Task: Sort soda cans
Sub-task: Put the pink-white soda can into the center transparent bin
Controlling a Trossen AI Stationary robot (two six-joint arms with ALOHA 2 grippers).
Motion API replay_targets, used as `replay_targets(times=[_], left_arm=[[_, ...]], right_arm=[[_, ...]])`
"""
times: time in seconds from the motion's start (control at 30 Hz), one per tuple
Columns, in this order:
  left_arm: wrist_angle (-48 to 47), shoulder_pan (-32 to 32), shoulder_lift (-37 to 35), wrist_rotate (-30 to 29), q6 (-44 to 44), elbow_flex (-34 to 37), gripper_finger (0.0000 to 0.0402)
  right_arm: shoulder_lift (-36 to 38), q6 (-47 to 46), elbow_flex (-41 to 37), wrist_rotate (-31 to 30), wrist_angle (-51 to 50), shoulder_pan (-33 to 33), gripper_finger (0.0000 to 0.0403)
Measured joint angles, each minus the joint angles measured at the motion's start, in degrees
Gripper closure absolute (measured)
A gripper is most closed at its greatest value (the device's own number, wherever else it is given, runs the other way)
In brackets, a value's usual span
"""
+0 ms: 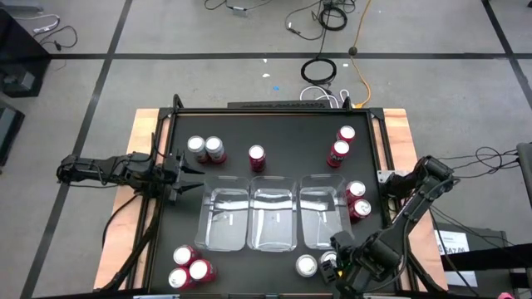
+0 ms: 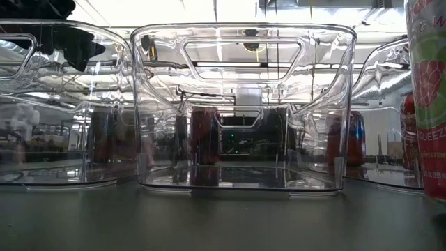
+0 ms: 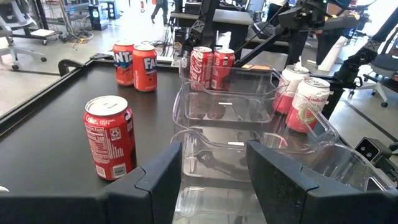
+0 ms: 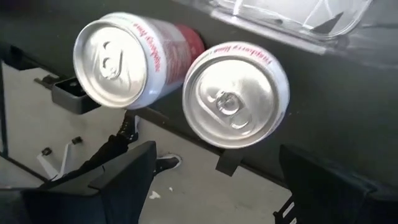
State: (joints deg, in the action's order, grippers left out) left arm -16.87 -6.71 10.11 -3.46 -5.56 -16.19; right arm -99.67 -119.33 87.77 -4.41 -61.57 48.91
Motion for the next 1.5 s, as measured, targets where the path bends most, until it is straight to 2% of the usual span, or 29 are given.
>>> replay_targets(times=[0.23, 1.03, 1.33, 1.5], left_arm=[[0.01, -0.01, -0.01, 0.0, 0.01, 0.0, 0.0211], [-0.06, 0.0, -0.02, 0.0, 0.0, 0.0, 0.0211], [-0.06, -0.01, -0.02, 0.0, 0.0, 0.0, 0.0211], [-0.08, 0.01, -0.02, 0.0, 0.01, 0.0, 0.0211]], right_arm=[[-2.33, 1.97, 0.0, 2.04, -0.42, -1.26, 0.0071], [-8.1, 1.31, 0.0, 1.3, -1.16, -1.82, 0.0072], [-8.01, 0.16, 0.0, -0.27, -1.83, -1.83, 0.0115], [-7.84, 0.02, 0.0, -0.16, -1.77, -1.84, 0.0118]])
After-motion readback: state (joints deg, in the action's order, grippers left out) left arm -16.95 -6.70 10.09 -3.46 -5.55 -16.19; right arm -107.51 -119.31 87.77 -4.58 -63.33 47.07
